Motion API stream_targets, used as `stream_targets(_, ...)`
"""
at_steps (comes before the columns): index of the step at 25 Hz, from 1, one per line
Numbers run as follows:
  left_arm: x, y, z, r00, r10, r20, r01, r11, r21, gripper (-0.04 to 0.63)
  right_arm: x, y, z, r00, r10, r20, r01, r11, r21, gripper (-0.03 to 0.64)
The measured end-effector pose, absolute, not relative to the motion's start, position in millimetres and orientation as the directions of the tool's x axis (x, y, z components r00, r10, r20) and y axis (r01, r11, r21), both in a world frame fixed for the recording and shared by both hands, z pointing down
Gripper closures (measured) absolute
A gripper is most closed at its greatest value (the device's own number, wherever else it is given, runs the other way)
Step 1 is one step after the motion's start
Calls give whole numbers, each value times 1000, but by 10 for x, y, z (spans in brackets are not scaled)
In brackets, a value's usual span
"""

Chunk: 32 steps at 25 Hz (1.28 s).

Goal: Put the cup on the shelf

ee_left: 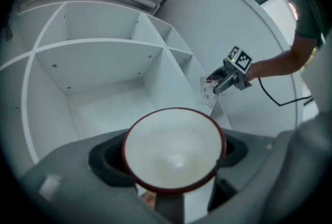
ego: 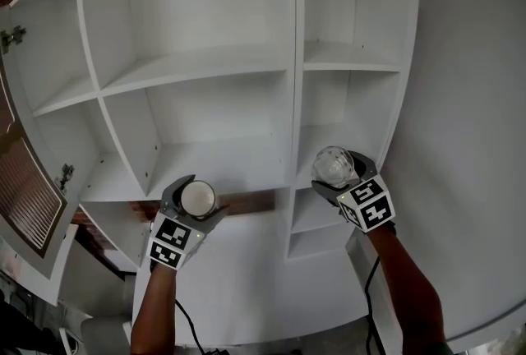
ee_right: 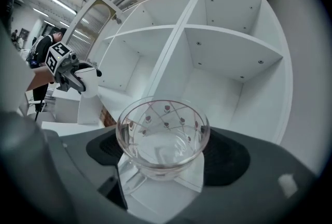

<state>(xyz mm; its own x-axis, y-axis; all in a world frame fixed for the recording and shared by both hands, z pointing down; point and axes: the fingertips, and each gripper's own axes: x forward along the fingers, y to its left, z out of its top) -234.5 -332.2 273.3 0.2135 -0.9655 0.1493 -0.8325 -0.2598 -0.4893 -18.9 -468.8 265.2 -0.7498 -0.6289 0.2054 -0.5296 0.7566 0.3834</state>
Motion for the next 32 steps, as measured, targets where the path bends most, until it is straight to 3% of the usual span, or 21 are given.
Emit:
stream_targets(11,-2569,-3822,2652,199,-959,202,-855,-270,-443,176,-374,-5106,2593,-745,-622,240,-543,775,323,163)
stream_targets(24,-2650,-4257,2708,324,-907,268,-908,-378,-182,176,-452,-5449,2677,-756,-583,297,-535,812,232,160)
stream_targets(32,-2687,-4540,2686,332,-920,209,-926,-360,-113,178,-527,-5597,2674,-778,-559,288,-529,829,181,158)
